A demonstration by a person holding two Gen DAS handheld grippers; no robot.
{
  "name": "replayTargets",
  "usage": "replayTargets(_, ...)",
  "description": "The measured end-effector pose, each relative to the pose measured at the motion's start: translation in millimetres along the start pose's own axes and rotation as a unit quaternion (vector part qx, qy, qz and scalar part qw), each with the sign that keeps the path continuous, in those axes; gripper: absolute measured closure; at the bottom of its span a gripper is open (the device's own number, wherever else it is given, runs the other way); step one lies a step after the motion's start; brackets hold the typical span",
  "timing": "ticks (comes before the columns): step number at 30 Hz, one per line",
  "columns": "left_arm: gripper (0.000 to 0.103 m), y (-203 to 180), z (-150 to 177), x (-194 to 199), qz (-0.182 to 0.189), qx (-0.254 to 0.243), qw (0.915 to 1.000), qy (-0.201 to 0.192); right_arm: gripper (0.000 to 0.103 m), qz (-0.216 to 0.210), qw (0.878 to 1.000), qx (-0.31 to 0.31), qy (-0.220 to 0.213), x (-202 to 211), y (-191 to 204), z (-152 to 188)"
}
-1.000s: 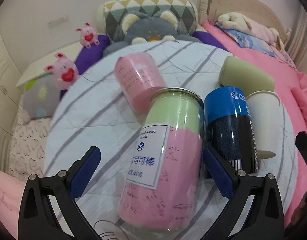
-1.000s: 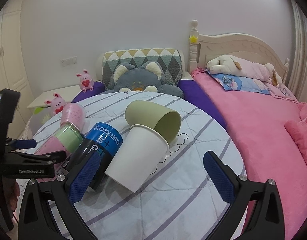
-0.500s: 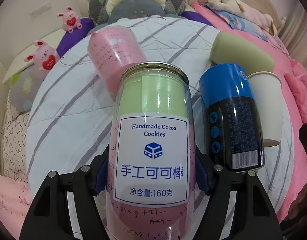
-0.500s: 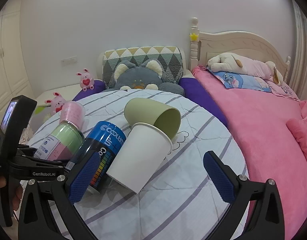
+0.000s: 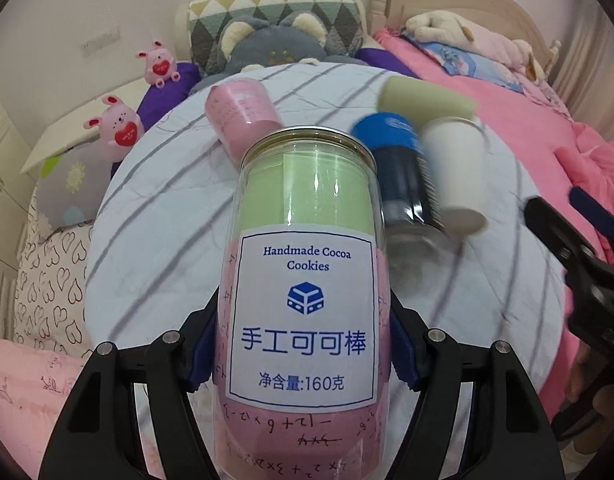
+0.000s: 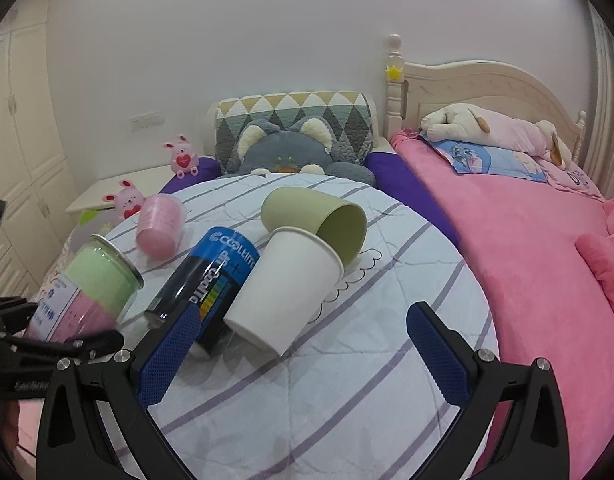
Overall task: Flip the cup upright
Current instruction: 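Lift the pink canister off the bed with the left gripper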
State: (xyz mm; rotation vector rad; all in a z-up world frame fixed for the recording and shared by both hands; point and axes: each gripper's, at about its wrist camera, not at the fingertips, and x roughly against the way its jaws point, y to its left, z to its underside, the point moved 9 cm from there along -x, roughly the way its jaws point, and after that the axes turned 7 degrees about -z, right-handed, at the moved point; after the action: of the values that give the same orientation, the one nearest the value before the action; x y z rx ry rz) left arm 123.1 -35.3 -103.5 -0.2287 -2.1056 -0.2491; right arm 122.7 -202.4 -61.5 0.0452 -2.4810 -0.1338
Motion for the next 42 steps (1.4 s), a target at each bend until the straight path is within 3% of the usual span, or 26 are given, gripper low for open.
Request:
replayTargets(15,0.032,-80,47,17,0.035,-0.032,0.9989,0.002,0.000,0.026,1.000,-0.010,0.005,37,-28,27)
replayTargets(20,0.032,-96,44,15,0.042,-0.038,0.9984,-0.008,0.000,0.026,1.000,-0.017,0.004,42,-35,30)
replayTargets(25,0.031,-96,36,2,0.035,-0.030,0.9988,-0.014,0.000,0.014,0.999,-0.025,0.016,37,-36,35)
replayTargets(28,0.024,-91,40,-3,0.028,-0.018,0.9994,-0.003,0.000,0.009,0.999,-0.033,0.030,29,-34,38)
replayTargets(34,0.019,-76,49,19,0.048,-0.003,0.9985,-0.028,0.000,-0.008,0.999,-0.035,0.034,28,-19,39)
replayTargets(35,0.014,-71,52,27,0.050,0.001,0.9980,-0.039,0.000,-0.014,0.999,-0.037,0.035,28,-16,39)
replayTargets(42,0.007,-43,65,58,0.062,0.022,0.9951,-0.073,0.000,-0.092,0.991,-0.066,0.073,20,21,40)
